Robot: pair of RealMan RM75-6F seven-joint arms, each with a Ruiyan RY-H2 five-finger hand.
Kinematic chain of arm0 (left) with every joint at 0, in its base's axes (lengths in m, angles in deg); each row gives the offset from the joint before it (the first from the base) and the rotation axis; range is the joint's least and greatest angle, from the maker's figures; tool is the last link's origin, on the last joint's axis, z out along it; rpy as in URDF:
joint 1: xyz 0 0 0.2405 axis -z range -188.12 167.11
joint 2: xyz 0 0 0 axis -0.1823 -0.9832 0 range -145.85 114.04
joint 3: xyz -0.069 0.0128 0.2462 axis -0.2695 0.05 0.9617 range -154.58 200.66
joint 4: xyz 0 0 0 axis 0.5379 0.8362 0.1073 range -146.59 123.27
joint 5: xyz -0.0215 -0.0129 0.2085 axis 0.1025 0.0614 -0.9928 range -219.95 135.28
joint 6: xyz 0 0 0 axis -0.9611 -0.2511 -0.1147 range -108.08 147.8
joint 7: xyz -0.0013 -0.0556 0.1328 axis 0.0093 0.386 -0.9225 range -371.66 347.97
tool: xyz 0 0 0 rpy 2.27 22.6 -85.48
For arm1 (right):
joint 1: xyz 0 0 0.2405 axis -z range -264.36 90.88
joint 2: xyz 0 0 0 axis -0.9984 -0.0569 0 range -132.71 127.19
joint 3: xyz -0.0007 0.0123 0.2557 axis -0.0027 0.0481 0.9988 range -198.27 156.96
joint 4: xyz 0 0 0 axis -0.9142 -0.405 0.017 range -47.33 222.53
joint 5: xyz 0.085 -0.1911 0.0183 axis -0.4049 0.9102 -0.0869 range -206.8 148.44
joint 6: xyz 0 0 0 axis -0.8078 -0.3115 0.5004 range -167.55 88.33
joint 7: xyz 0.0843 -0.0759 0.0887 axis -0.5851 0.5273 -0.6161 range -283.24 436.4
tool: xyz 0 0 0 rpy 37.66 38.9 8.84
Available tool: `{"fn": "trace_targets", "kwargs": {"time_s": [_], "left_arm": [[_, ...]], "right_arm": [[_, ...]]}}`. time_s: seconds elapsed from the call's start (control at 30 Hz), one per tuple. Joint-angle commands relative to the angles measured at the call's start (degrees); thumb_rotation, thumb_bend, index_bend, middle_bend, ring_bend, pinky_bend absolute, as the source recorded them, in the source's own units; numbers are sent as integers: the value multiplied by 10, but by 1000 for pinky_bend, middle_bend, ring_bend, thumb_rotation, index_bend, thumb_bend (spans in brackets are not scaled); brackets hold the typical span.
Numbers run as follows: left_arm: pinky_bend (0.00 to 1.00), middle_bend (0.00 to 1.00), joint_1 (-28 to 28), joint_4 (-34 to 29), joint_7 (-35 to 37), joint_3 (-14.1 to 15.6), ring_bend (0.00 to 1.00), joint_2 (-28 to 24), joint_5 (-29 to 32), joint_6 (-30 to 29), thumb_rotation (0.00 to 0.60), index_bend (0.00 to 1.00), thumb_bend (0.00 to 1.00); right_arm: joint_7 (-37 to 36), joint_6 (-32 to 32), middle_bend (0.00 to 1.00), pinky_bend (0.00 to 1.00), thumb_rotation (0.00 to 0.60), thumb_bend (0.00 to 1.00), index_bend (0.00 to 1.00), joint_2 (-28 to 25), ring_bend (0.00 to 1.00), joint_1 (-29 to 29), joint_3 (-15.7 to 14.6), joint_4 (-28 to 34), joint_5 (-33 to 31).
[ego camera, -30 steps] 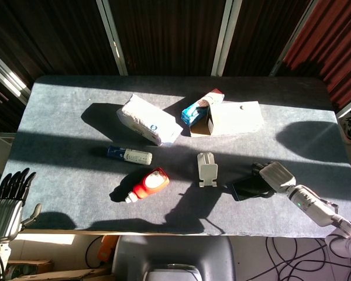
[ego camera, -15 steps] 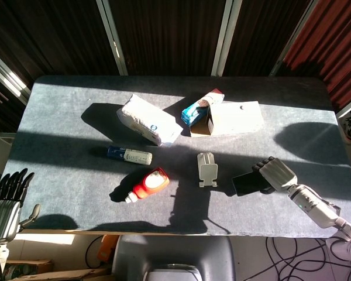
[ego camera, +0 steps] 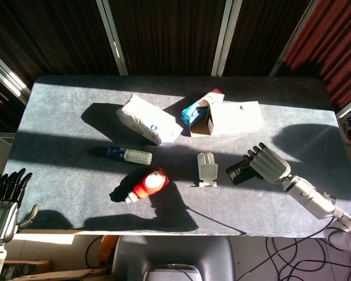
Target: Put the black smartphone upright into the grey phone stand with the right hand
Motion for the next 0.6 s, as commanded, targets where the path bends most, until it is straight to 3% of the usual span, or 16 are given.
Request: {"fn": "trace_targets", "kwargs": {"time_s": [0.03, 0.13, 0.3, 0.6], "left_arm": [[28, 0, 0, 1, 1, 0, 0, 0, 0, 0, 600, 0, 356], [28, 0, 0, 0, 1, 0, 0, -1, 1, 1, 600, 0, 355], [28, 0, 1, 0, -2, 0, 0, 1, 0, 2, 600, 0, 356], [28, 0, 1, 0, -3, 1, 0, 1, -2, 3, 600, 0, 357]], "right_arm": [[68, -16, 671, 648, 600, 293, 965, -31, 642, -25, 12, 44, 23], [122, -12, 672, 645, 600, 293, 966, -56, 644, -48, 15, 76, 45], [230, -2, 676, 555, 600, 292, 965, -93, 640, -100, 24, 110, 99], [274, 34, 676, 552, 600, 293, 965, -97, 633, -162, 17, 119, 162]]}}
